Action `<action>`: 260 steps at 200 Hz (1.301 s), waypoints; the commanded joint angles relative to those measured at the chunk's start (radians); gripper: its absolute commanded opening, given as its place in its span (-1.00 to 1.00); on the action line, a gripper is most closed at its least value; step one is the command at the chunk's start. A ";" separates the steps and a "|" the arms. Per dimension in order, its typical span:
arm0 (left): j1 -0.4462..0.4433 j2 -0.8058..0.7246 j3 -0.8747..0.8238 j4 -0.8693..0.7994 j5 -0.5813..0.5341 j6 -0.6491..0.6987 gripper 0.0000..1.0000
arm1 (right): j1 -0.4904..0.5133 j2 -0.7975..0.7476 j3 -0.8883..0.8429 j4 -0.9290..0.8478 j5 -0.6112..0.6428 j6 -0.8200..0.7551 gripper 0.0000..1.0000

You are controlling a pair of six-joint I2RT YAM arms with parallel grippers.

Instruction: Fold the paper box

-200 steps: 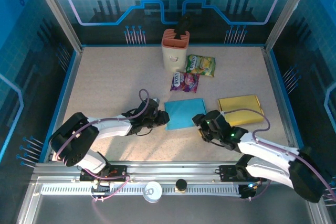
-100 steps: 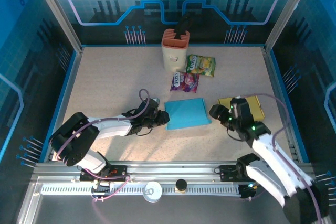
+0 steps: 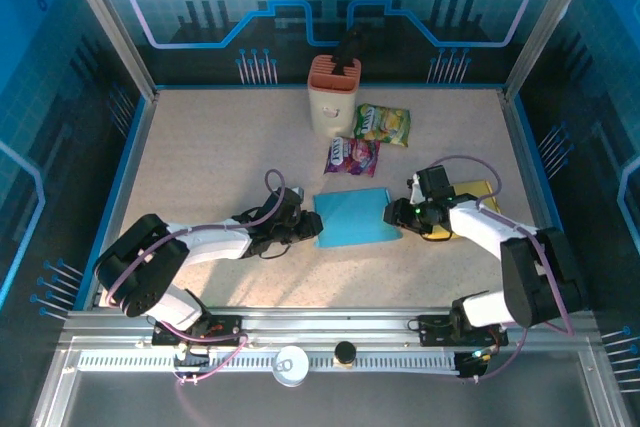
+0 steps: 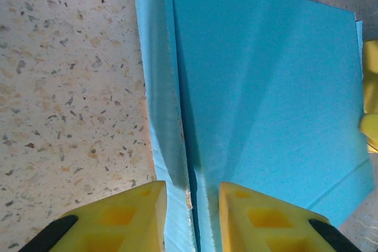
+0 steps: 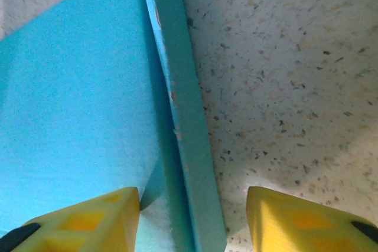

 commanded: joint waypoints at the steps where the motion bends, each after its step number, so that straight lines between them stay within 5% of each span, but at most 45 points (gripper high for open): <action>1: 0.001 0.010 0.004 -0.033 -0.019 0.028 -0.41 | 0.006 0.043 0.011 0.019 0.011 -0.034 -0.13; 36: 0.002 0.015 -0.001 -0.021 -0.007 0.029 -0.41 | 0.021 0.054 -0.008 0.035 0.032 -0.028 -0.31; 147: 0.002 0.042 -0.003 -0.041 -0.019 0.041 -0.61 | 0.014 -0.004 -0.016 0.031 -0.039 -0.033 -0.33; 219: 0.002 0.049 -0.022 -0.042 -0.046 0.039 -0.66 | -0.049 0.019 0.008 0.067 -0.150 -0.095 0.31; 260: 0.016 0.053 -0.061 0.007 -0.046 0.019 -0.76 | -0.051 0.086 0.038 0.085 -0.233 -0.120 0.43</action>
